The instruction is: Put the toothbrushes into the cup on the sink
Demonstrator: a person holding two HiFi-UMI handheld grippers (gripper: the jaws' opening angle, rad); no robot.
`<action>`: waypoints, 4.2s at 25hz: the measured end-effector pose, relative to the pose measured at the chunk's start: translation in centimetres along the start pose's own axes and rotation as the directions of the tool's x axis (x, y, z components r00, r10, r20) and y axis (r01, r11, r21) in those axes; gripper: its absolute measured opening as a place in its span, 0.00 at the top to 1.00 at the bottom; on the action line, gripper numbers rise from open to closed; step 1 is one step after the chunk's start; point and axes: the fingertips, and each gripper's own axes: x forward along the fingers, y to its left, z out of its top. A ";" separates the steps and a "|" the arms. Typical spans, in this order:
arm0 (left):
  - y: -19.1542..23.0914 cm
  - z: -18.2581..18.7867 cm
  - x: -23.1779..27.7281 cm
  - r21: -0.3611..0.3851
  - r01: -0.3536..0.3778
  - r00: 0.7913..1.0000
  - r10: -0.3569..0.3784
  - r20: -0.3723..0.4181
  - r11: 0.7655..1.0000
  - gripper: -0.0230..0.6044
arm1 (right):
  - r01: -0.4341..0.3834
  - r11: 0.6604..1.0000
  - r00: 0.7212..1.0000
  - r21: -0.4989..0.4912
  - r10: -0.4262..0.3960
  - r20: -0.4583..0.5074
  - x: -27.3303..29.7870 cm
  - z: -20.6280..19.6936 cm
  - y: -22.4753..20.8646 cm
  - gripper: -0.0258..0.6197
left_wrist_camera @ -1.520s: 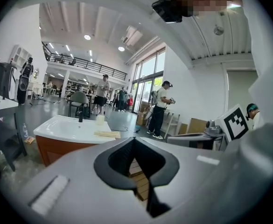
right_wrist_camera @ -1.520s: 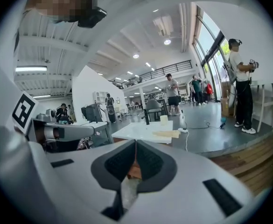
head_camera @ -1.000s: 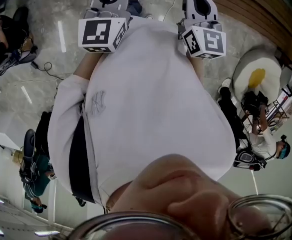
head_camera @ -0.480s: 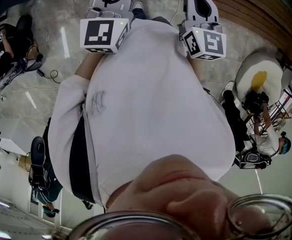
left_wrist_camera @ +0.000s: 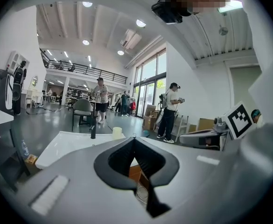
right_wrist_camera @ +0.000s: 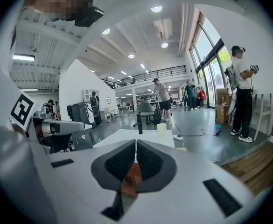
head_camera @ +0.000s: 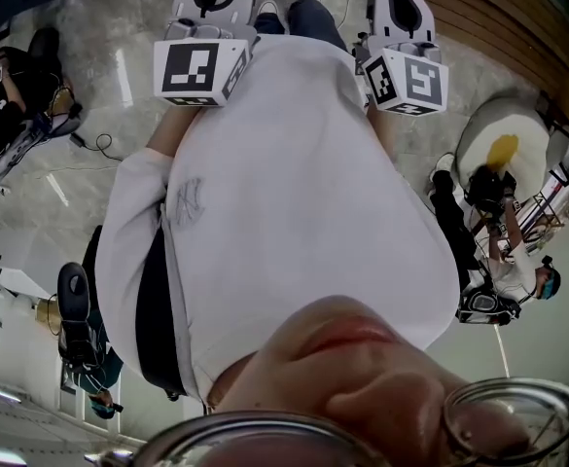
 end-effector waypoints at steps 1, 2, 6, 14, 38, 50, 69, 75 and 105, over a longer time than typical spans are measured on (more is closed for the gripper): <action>0.1 -0.1 0.1 -0.004 -0.001 1.000 0.001 -0.003 1.000 0.96 | 0.001 1.000 1.000 0.001 -0.001 -0.004 0.2 0.0 -0.2 0.94; 0.1 -0.2 0.3 -0.007 -0.003 1.000 0.003 -0.007 1.000 0.96 | 0.001 1.000 1.000 0.001 -0.001 -0.006 0.3 0.0 -0.4 0.94; 0.0 -0.3 1.7 -0.019 -0.014 1.000 0.014 -0.020 1.000 0.95 | -0.012 1.000 1.000 0.002 0.012 -0.018 1.4 0.1 -1.7 0.94; 1.2 0.8 6.6 -0.054 -0.066 0.998 0.065 -0.020 0.996 0.96 | -0.065 0.998 0.997 -0.008 0.065 -0.040 5.9 1.7 -5.2 0.94; -2.4 5.5 22.1 -0.017 -0.182 0.983 0.182 0.031 0.983 0.95 | -0.190 0.982 0.980 -0.022 0.188 -0.059 13.4 4.9 -21.6 0.94; 3.0 5.5 27.0 -0.034 -0.130 0.992 0.130 -0.003 0.991 0.96 | -0.170 0.985 0.980 -0.012 0.168 -0.108 18.9 4.8 -21.8 0.94; 11.7 7.1 32.1 -0.043 -0.017 1.000 0.017 -0.002 0.999 0.96 | -0.173 0.982 0.967 -0.071 0.156 -0.200 26.3 5.9 -18.7 0.94; 11.8 7.9 32.8 -0.059 0.011 1.000 -0.010 0.003 0.998 0.96 | -0.188 0.979 0.960 -0.077 0.167 -0.225 26.7 6.7 -18.6 0.94; 16.3 9.2 32.0 -0.119 -0.208 0.978 0.210 0.009 0.971 0.96 | -0.824 0.536 0.424 -0.184 0.368 -0.828 32.1 -6.3 -16.2 0.82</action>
